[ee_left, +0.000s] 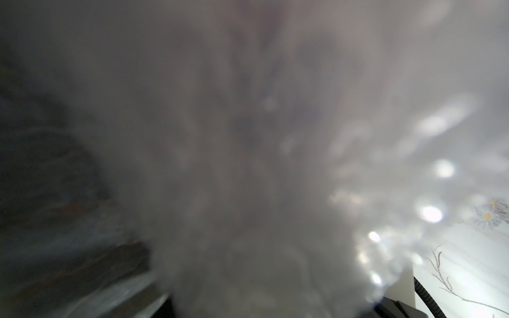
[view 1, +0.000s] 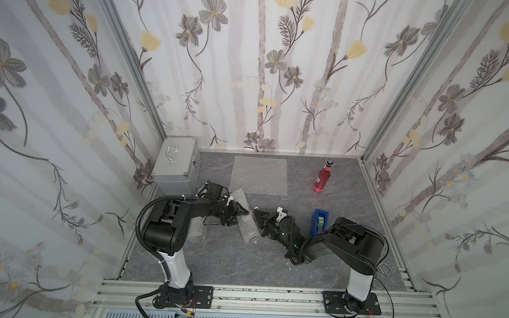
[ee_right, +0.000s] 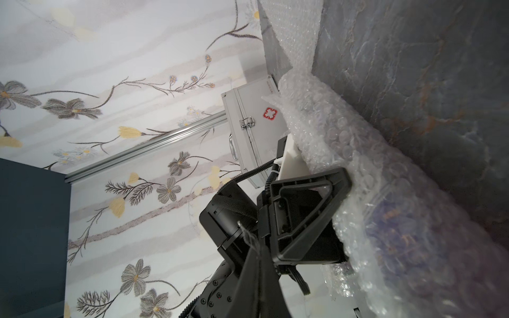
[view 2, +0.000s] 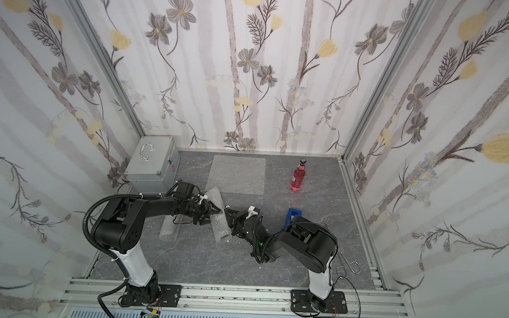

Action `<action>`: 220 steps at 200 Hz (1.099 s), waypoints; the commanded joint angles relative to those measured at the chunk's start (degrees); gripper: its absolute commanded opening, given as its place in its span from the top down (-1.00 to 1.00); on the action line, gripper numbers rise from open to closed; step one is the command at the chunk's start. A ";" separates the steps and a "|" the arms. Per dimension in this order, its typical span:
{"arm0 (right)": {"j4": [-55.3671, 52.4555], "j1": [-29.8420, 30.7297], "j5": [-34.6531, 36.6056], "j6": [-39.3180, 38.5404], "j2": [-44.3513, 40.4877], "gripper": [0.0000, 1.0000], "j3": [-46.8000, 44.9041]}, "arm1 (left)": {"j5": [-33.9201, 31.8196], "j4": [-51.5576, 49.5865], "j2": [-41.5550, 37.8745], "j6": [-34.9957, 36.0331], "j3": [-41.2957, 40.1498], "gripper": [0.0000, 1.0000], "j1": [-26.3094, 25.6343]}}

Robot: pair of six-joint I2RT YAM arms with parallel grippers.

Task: Wrap wine bottles in bubble wrap
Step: Stick the tape on the bubble wrap.

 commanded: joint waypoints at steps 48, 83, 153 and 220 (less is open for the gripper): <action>-4.56 -0.87 -2.87 4.33 1.81 1.00 2.48 | -11.60 -8.49 0.02 -0.43 -0.65 0.13 -1.12; -6.60 -1.00 -3.14 4.82 2.83 1.00 2.87 | -11.64 -8.52 -0.26 -0.34 -0.59 0.13 -1.12; -12.06 -1.43 -4.25 3.66 2.02 1.00 2.68 | -11.65 -8.42 -0.72 -0.34 -0.84 0.13 -1.08; -18.56 -2.02 -7.77 0.62 1.42 0.98 5.69 | -11.64 -8.25 -1.37 -0.17 -0.90 0.13 -1.15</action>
